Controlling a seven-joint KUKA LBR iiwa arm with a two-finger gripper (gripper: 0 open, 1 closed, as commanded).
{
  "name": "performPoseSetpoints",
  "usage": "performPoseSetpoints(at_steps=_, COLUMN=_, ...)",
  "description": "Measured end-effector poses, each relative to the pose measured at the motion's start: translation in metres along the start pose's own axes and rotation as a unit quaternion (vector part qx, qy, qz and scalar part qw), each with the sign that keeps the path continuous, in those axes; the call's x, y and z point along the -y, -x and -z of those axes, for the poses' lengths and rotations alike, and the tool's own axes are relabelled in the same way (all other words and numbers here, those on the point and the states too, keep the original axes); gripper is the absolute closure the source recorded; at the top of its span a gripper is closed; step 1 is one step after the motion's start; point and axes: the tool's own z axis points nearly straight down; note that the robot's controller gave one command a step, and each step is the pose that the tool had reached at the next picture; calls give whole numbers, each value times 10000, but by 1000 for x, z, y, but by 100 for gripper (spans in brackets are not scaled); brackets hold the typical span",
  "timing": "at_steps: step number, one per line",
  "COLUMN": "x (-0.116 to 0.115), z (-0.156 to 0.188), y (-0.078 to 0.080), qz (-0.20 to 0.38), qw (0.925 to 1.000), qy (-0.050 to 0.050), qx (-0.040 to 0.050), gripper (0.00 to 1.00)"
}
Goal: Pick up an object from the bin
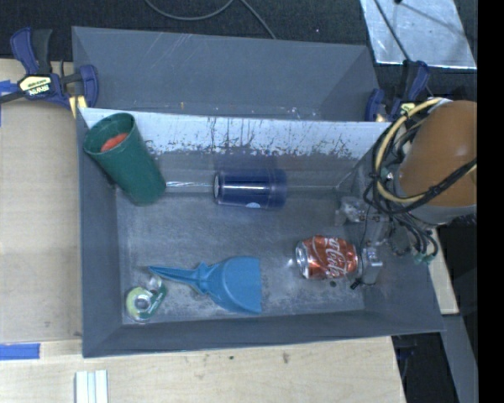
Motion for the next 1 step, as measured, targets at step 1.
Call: performPoseSetpoints(at_steps=1, x=0, z=4, y=2, qz=15, qw=10000, qy=-7, qx=40, gripper=0)
